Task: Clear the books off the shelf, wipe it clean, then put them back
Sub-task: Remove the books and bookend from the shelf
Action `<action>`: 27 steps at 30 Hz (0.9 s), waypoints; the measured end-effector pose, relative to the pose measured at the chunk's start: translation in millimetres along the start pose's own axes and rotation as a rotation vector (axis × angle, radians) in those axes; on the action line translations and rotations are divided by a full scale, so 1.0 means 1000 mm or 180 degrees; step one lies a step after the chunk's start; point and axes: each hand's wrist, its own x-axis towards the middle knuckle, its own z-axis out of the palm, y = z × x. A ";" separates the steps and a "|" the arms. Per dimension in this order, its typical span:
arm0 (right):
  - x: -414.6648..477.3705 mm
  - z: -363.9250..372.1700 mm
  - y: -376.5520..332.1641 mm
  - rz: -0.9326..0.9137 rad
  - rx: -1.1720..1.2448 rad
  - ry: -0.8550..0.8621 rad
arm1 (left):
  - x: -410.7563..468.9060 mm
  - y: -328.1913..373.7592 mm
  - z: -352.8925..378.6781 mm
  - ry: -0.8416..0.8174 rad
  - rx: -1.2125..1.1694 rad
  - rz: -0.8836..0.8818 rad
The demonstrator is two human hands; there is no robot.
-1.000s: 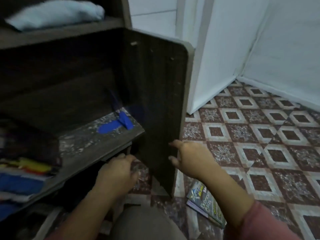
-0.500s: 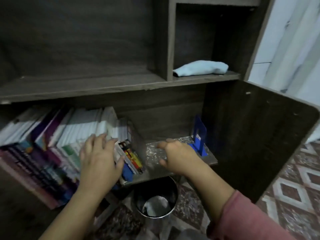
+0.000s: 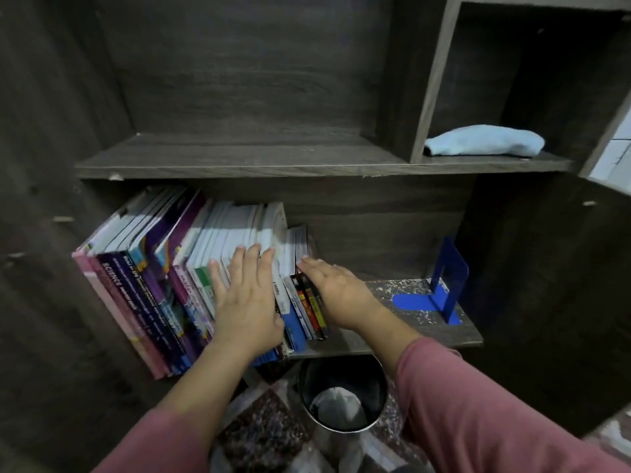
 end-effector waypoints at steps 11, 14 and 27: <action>-0.002 0.002 -0.001 0.0135 -0.0143 0.0617 | 0.000 0.004 0.003 -0.0034 0.0205 -0.0063; -0.003 -0.002 -0.002 0.0395 -0.0058 0.0506 | 0.000 0.004 0.003 -0.0068 0.0259 -0.0060; 0.012 -0.013 0.032 0.1633 0.0147 0.0349 | 0.003 0.006 0.004 -0.0127 0.0321 -0.0113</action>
